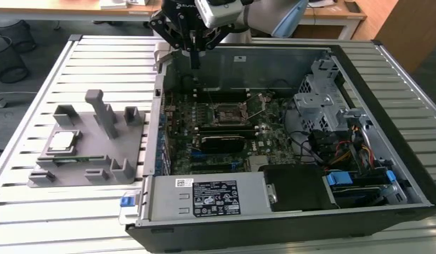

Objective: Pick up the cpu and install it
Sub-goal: 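Reach for the cpu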

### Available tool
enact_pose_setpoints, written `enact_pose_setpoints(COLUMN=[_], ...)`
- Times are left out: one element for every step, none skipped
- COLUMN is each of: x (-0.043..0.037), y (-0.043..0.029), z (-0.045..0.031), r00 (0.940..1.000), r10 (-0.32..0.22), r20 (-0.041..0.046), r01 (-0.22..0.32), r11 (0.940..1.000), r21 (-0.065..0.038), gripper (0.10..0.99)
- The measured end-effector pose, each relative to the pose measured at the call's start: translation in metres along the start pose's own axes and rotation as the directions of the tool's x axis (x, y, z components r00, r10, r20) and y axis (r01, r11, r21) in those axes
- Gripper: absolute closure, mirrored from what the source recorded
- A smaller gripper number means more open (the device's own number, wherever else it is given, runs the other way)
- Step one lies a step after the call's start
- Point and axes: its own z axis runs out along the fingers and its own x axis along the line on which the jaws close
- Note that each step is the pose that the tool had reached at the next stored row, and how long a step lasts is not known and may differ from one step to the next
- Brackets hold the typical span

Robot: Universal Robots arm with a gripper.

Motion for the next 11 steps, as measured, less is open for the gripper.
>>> enact_pose_setpoints(x=[0.0011,0.0022,0.0032,0.0042,0.0052,0.0063,0.0073,0.0082,0.0091,0.0102,0.0112], y=[-0.0001,-0.0002,-0.0002,-0.0003,-0.0004,-0.0005,-0.0006,-0.0006,-0.0007,-0.0008,-0.0009], z=[0.0,0.0,0.0001,0.0001,0.0001,0.0002,0.0001,0.0002,0.0002,0.0002,0.0002], r00=[1.0,1.0,1.0,1.0,1.0,1.0,1.0,1.0,1.0,1.0,1.0], r10=[0.0,0.0,0.0,0.0,0.0,0.0,0.0,0.0,0.0,0.0,0.0], r20=[0.0,0.0,0.0001,0.0,0.0,0.0,0.0,0.0,0.0,0.0,0.0], r01=[0.0,0.0,0.0,0.0,0.0,0.0,0.0,0.0,0.0,0.0,0.0], r11=[1.0,1.0,1.0,1.0,1.0,1.0,1.0,1.0,1.0,1.0,1.0], r21=[0.0,0.0,0.0,0.0,0.0,0.0,0.0,0.0,0.0,0.0,0.0], gripper=[0.98,0.98,0.98,0.98,0.98,0.98,0.98,0.98,0.98,0.98,0.98])
